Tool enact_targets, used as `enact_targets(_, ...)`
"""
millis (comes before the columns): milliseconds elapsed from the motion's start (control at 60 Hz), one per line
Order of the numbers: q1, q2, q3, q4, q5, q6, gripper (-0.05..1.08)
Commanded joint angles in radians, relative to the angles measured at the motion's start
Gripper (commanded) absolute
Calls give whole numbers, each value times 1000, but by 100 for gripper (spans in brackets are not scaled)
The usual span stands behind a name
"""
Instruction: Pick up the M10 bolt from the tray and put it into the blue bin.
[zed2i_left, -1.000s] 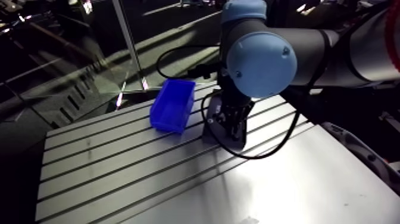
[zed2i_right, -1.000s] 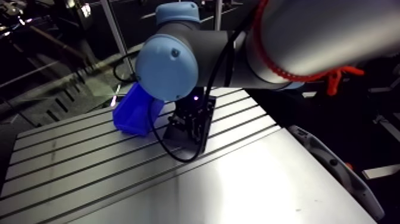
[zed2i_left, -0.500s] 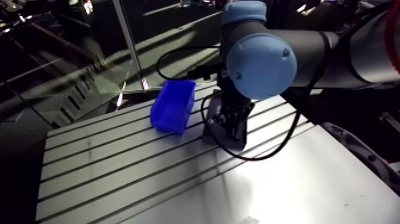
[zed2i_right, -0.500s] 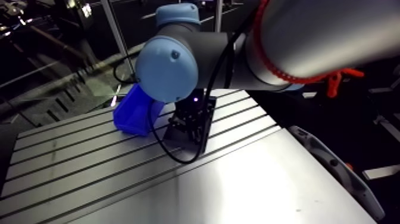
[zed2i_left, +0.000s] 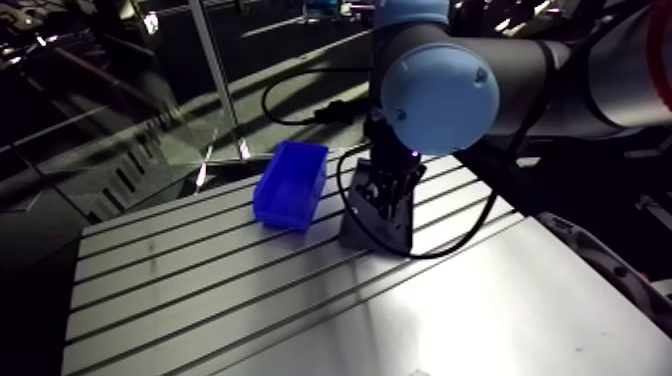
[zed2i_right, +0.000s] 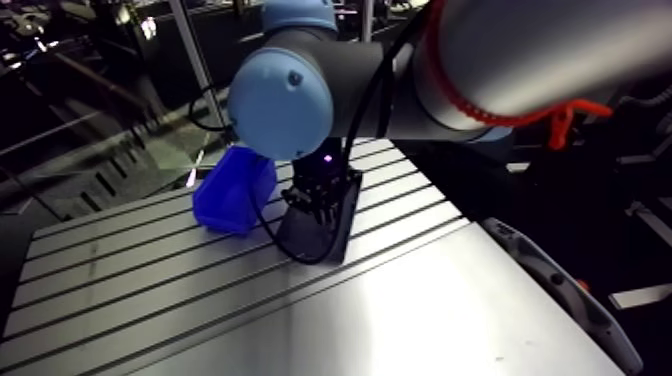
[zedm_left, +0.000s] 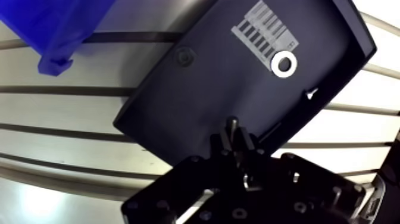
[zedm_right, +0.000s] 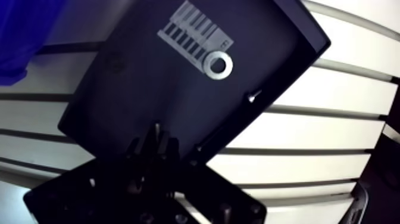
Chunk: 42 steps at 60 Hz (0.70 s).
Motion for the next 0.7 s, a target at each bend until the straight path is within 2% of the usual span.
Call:
enact_targets(17,1,-22,-28,4,2,3,104)
enact_targets(117,2,-27,-47,4,4,1,107)
enact_targets(317,14,-27,-87,24,8,-2,107)
enact_targets(383,26,-27,-115,59,17,-5,107)
enact_targets(417,45,-27,-150,103,30,-12,107)
enact_targets(500,73,-28,-190,144,42,-50,107)
enact_targets(583,110,-28,-248,193,62,-161,107)
enact_targets(667,117,-27,-275,210,76,-241,107)
enact_targets(700,115,-24,-301,215,88,-312,107)
